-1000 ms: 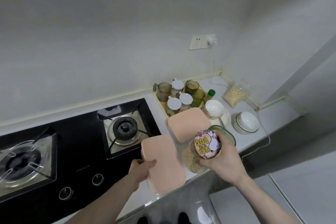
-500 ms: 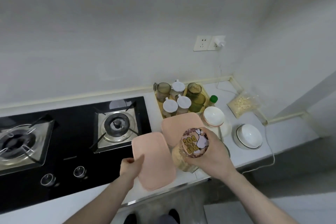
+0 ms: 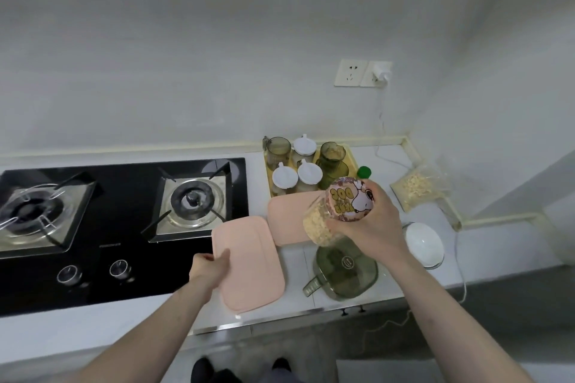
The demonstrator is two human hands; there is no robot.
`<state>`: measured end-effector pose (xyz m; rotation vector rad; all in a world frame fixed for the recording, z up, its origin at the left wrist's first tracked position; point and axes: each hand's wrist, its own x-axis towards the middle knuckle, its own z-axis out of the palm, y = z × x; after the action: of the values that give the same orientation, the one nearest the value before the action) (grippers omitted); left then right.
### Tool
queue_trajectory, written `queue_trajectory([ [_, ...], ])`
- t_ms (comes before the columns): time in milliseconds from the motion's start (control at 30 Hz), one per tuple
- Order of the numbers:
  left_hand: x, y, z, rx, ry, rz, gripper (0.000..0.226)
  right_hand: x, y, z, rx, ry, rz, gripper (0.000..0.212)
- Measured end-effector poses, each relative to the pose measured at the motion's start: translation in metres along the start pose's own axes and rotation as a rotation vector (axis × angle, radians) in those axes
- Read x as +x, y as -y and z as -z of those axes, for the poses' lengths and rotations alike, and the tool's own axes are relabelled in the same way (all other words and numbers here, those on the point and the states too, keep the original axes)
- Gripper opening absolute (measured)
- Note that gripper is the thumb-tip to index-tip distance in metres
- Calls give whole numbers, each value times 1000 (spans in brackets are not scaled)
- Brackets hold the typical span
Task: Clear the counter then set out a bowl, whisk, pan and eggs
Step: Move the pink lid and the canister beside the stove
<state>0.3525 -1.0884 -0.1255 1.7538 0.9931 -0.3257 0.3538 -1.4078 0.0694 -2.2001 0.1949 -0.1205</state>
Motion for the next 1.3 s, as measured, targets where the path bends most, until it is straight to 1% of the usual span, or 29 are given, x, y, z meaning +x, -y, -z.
queue_trajectory([
  [133, -1, 8, 1, 87, 27, -52, 58, 0, -15, 26, 50, -103, -47, 78],
  [267, -22, 10, -7, 247, 29, -117, 74, -12, -38, 48, 25, -218, -104, 76],
  [500, -18, 10, -12, 351, 17, -114, 79, -35, -79, 74, -10, -390, -229, 69],
  [600, -18, 5, -14, 421, 7, -108, 80, -42, -97, 76, -12, -428, -274, 73],
  [733, -12, -1, -16, 494, -10, -95, 84, -47, -118, 73, -32, -436, -323, 86],
  [900, -9, -3, -18, 567, -9, -105, 72, -51, -143, 64, -64, -426, -378, 100],
  [1133, -11, -5, -18, 558, 0, -99, 69, -48, -162, 56, -92, -396, -418, 103],
  [1300, -12, -5, -18, 541, 4, -99, 69, -40, -171, 44, -106, -341, -410, 104],
])
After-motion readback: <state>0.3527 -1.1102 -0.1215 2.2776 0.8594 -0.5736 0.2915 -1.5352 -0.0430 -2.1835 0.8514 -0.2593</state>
